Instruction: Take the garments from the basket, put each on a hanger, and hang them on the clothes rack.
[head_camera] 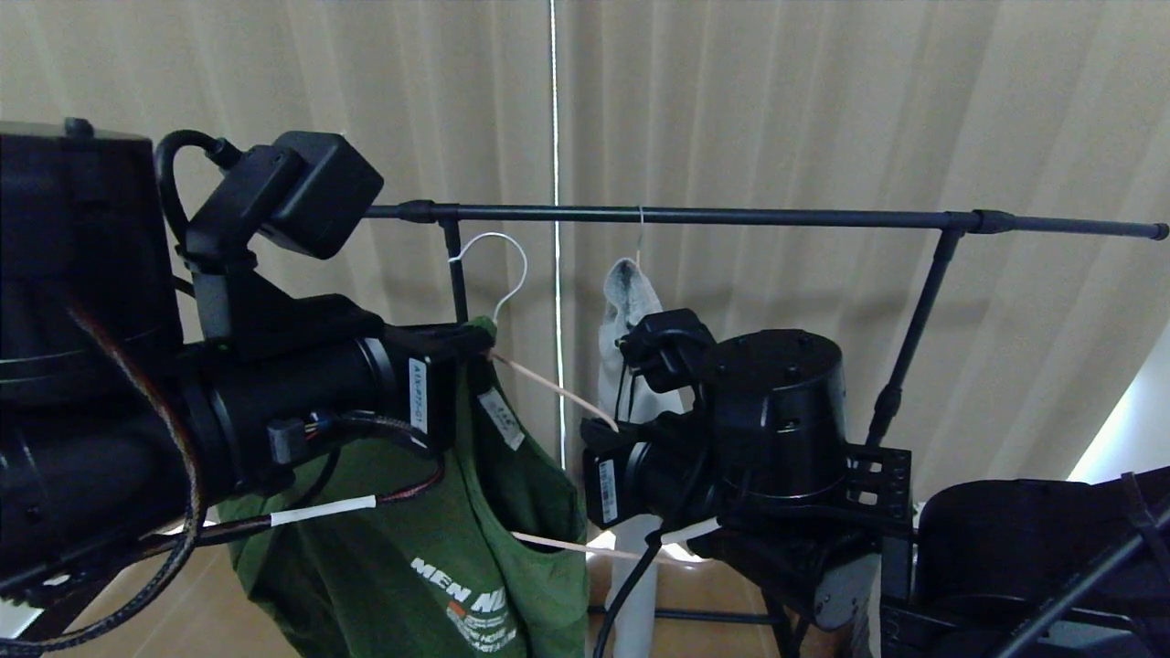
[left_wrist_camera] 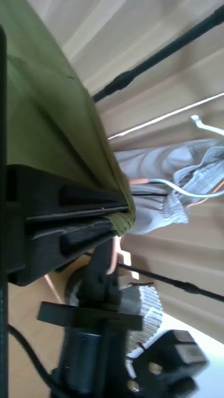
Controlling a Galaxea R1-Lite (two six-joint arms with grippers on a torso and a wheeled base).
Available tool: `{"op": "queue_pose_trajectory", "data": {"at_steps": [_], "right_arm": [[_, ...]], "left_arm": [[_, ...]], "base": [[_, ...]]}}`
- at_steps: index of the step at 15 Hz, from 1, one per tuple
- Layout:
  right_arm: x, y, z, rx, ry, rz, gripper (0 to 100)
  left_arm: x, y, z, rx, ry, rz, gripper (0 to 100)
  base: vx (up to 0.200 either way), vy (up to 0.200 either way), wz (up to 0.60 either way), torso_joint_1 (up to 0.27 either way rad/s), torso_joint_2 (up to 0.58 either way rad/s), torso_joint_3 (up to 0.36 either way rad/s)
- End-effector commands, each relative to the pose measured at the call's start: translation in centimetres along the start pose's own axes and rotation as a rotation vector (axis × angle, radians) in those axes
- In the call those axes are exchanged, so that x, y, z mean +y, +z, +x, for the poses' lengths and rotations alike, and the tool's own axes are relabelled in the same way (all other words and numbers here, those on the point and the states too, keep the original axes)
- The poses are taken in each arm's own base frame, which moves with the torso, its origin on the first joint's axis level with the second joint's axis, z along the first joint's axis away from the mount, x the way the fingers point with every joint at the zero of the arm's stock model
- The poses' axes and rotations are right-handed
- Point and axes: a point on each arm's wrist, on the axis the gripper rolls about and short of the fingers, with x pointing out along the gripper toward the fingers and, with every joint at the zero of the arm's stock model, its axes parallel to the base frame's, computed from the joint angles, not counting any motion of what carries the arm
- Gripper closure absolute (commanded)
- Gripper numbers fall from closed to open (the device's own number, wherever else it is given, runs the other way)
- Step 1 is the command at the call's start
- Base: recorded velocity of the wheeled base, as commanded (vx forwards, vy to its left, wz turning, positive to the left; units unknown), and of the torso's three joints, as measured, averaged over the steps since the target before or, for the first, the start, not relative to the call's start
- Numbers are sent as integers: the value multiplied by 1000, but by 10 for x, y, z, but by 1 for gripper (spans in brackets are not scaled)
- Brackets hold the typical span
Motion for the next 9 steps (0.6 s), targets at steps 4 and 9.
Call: {"op": "queue_pose_trajectory", "data": {"at_steps": [4, 9], "right_arm": [[-3, 6, -4, -20, -4, 11, 100], [-17, 24, -18, -73, -28, 37, 100]], "left_arm": [[0, -15, -3, 46, -30, 18, 100], [4, -26, -14, 64, -23, 62, 0]], "base": [[0, 0, 0, 0, 0, 0], [0, 0, 0, 0, 0, 0]]}}
